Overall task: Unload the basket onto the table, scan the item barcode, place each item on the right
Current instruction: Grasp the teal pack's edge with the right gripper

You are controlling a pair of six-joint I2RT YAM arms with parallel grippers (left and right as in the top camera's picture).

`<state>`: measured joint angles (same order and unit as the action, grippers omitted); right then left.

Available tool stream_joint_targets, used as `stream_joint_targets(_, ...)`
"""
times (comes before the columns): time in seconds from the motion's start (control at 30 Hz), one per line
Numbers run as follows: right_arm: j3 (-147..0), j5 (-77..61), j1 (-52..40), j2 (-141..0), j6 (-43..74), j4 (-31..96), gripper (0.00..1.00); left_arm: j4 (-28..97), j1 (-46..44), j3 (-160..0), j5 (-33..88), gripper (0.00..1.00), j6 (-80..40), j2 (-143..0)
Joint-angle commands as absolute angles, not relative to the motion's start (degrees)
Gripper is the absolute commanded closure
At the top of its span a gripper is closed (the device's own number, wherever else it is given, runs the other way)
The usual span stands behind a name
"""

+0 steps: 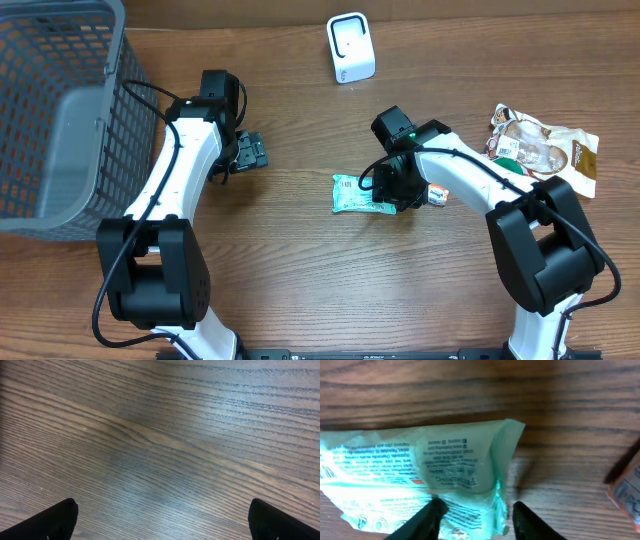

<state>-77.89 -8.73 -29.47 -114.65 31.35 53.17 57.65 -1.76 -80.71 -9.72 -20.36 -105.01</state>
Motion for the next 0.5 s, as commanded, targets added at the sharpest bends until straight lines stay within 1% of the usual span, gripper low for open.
stream_joint_targets(0.0,-78.83,-9.26,-28.77,-112.99,30.89,53.84,0.5,57.69,-1.85,-80.66,-10.48,0.0,-19.7,-104.14)
stream_joint_targets(0.07,-79.09,-9.1,-28.45,-112.03,29.89,53.82,0.48,57.67,-1.85,-80.66,-10.48,0.0,-19.7,-104.14)
stream_joint_targets(0.2,-79.11,-9.15,-27.57,-111.22,29.91,53.82,0.38,57.69,-1.85,-80.66,-10.48,0.0,-19.7,-104.14)
stream_joint_targets(0.33,-79.11,-9.26,-27.2,-111.22,29.87,53.76,0.34,57.67,-1.85,-80.66,-10.5,0.0,-19.7,-104.14)
stream_joint_targets(0.47,-79.11,-14.26,-27.18,-111.22,26.63,52.21,0.32,57.69,-1.85,-80.66,-10.48,0.0,-19.7,-104.14)
